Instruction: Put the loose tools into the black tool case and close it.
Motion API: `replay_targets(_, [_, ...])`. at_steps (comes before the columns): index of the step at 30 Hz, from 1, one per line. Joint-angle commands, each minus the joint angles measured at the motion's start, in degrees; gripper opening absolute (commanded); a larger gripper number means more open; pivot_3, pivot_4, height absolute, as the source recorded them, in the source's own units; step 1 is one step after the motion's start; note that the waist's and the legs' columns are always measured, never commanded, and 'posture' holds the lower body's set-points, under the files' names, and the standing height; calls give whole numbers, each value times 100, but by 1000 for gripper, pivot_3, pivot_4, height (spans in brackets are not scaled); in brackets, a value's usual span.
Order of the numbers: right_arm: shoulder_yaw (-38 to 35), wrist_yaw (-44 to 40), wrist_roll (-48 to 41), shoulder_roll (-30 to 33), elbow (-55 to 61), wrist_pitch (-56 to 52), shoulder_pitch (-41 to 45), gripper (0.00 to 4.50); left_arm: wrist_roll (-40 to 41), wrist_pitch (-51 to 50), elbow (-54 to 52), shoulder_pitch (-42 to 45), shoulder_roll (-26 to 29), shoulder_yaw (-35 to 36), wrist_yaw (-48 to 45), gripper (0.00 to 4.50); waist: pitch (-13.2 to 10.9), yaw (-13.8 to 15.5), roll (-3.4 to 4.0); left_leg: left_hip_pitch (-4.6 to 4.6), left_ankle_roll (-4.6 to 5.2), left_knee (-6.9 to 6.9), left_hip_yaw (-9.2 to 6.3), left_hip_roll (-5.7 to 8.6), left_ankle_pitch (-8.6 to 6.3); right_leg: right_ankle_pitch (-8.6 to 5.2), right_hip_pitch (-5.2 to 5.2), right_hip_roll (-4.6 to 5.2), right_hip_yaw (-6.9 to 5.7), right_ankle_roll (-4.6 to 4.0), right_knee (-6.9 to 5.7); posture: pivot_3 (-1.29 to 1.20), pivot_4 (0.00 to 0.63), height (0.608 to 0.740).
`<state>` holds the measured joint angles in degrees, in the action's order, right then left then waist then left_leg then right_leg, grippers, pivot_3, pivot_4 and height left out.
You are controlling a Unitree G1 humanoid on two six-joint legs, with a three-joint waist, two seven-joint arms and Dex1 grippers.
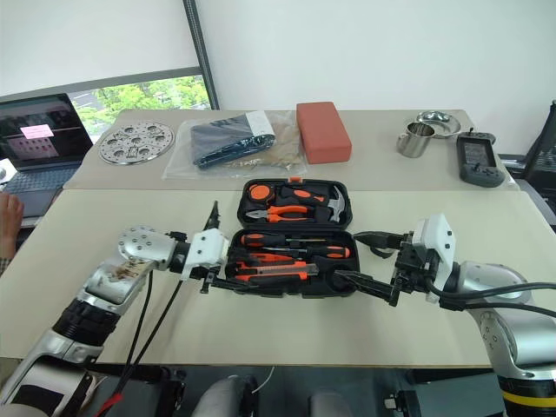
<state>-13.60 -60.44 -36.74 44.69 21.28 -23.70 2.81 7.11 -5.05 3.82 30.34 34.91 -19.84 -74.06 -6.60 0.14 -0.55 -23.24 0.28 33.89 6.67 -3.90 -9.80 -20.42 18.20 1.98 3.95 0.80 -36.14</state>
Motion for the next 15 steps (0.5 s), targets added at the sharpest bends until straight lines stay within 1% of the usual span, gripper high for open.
replay_targets(1, [-227,55,-89,28,232,101,-35,4500,-178,135,184,215,-81,-69,26,1781,0,0,0,-1,1,0,-1,0,0,0,0,0,0,0,0,0,150,740])
replay_targets(7, [-207,72,-83,35,226,97,-17,4500,-538,361,750,616,-250,-251,77,1781,0,7,0,-1,1,2,-1,-1,0,0,1,-1,-1,0,-2,0,150,740])
replay_targets(14, [-189,76,-69,35,210,106,9,4500,-451,256,764,657,-333,-223,-85,1781,0,5,1,-1,2,3,-1,-2,-1,0,0,-2,0,0,-3,0,150,740])
replay_targets(15, [-183,79,-64,33,206,110,15,4500,-422,212,739,649,-334,-220,-123,2281,0,4,1,-1,2,3,-1,-2,-1,0,0,-2,0,0,-3,0,150,740])
